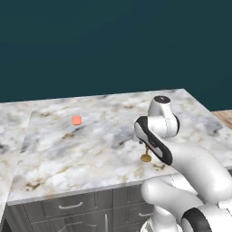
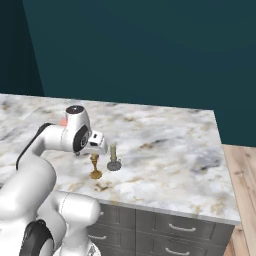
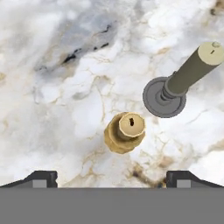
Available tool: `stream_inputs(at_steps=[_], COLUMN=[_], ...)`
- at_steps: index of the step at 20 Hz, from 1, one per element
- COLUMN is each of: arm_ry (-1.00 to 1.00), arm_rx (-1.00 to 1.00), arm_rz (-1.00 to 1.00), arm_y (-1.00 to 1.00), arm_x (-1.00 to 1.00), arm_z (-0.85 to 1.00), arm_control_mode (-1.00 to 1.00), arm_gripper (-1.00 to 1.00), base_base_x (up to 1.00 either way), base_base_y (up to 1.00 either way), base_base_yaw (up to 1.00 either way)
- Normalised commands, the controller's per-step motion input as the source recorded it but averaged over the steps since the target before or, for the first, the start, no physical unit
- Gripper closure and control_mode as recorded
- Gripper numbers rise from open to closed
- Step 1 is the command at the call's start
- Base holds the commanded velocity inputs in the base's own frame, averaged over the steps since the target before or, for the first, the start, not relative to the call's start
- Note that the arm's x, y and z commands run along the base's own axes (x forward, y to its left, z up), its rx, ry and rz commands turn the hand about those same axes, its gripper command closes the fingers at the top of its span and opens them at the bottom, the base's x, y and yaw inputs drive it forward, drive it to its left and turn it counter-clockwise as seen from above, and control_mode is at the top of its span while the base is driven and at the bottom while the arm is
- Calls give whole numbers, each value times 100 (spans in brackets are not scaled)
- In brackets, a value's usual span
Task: Pick the candle and candle from the dining table and place them in the open cabinet. Close the cabinet after placing the objects.
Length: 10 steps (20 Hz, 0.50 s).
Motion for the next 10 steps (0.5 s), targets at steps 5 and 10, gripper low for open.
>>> stream_inputs(at_steps=[5,10], arm_ry=[-18,-18], arm_rx=[10,4], arm_rz=[0,0], arm_y=[-1,-3], arm_x=[-12,-1], arm_z=[-1,0], arm_control_mode=[-100,-100], arm_gripper=[-100,-100], base_base_x=[0,0], base_base_y=[0,0], base_base_yaw=[0,0])
